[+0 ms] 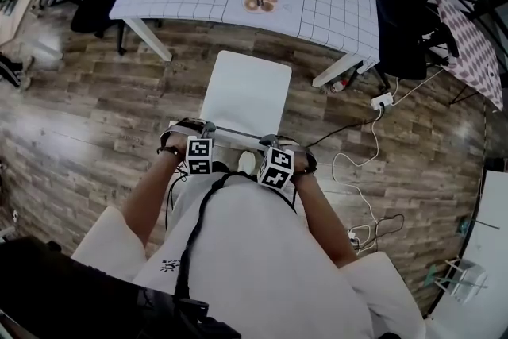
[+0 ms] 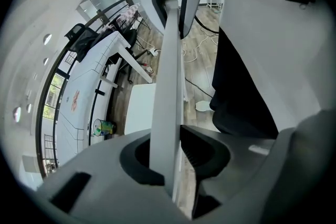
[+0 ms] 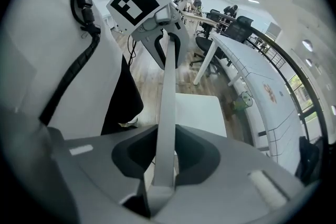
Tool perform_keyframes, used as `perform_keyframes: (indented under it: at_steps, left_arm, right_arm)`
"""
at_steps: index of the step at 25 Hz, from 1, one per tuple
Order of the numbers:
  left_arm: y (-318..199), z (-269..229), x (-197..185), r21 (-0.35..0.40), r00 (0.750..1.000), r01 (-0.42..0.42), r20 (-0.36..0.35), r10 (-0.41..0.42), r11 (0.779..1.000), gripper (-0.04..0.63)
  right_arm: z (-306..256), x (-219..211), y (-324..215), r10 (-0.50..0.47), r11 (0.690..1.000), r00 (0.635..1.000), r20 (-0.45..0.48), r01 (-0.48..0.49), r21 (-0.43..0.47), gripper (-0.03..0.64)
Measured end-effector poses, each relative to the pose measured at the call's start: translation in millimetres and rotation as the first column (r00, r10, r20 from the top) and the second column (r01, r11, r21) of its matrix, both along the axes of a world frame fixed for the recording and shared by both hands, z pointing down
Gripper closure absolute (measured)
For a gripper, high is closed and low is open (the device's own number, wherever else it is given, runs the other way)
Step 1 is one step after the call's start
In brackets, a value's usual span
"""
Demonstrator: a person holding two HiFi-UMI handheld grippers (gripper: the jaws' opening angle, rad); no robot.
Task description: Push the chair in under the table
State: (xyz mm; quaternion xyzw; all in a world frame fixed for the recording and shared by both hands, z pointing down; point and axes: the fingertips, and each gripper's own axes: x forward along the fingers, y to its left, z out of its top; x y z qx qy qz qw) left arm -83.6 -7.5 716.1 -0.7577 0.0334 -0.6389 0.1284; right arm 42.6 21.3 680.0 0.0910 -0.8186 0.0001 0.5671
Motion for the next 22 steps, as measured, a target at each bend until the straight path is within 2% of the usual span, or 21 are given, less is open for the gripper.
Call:
perform_keyframes:
  at_steps: [5,11,22]
  left_arm:
    - [0,0,0,-0.047,1.000,0.011,-0.004,-0.011,0.999,0.497]
    - [-5,1,3,-0.046,1.000,0.014,-0.007,-0.014,0.999,0.497]
    - [-21,1,14,-0.089,0.999,0.030,-0.022,-0.032,0.996,0.502]
  right_arm:
    - [-1,-1,1,0.003,1.000,1.000,0.019,-0.002,-0.024,0.532]
    - [0,2,-6,0.005,1.000,1.000,0.028,-0.005,-0.018,0.534]
    - [0,14,-27,-0.004,1.000,1.000,0.012,0.004,-0.025,0.533]
